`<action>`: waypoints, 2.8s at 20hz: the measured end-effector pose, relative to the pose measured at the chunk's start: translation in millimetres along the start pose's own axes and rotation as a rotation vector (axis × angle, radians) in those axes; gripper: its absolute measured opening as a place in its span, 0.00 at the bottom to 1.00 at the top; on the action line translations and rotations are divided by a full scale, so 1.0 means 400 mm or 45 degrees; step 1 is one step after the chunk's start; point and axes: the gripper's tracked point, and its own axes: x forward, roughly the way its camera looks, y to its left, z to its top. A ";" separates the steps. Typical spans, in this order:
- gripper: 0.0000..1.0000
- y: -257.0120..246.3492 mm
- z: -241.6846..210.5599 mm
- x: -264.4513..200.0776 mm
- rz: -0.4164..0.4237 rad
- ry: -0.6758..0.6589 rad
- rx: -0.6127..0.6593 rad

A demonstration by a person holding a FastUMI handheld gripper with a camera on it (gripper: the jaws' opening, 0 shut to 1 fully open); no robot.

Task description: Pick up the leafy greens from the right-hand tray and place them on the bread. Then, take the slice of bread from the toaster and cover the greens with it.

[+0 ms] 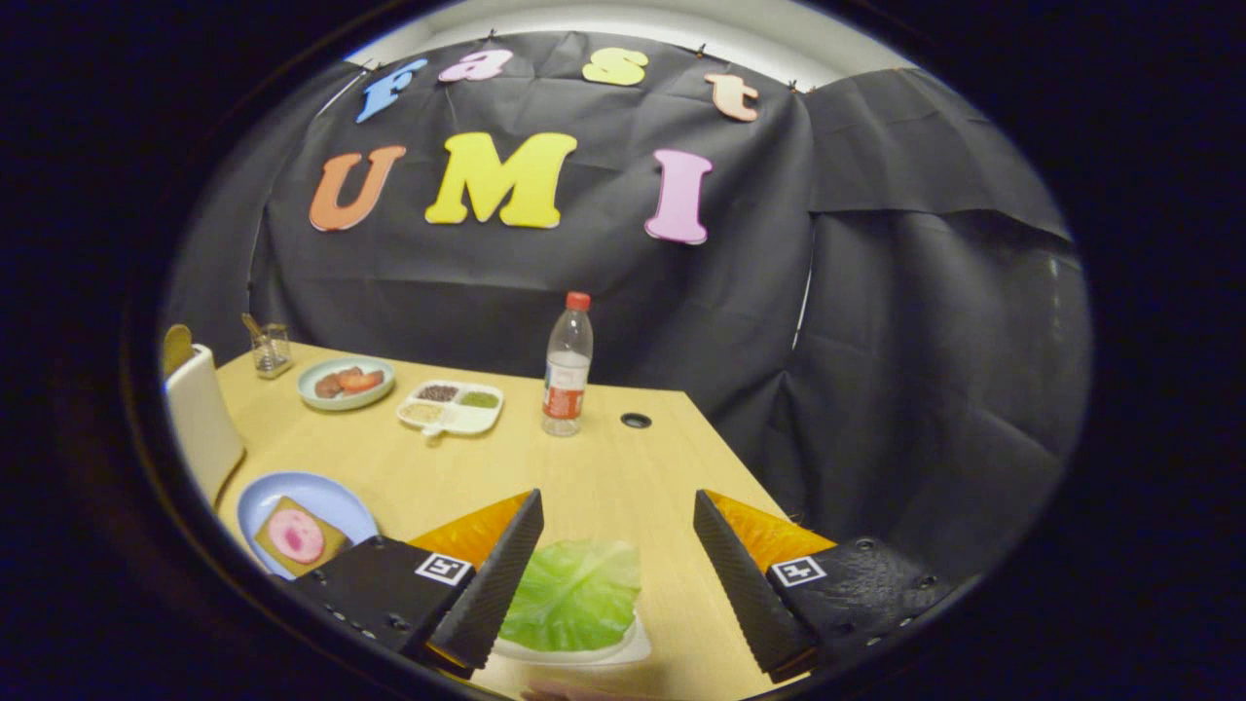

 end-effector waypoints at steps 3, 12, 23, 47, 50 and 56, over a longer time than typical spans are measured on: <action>0.96 -0.006 -0.071 0.078 -0.005 0.103 0.020; 0.92 0.020 -0.222 0.163 0.039 0.342 0.014; 0.25 0.032 -0.217 0.156 0.058 0.382 0.023; 0.00 0.085 0.087 -0.178 0.096 0.035 -0.021; 0.00 0.176 0.109 -0.220 0.146 0.002 -0.054; 0.00 0.382 0.114 -0.284 0.258 -0.021 -0.114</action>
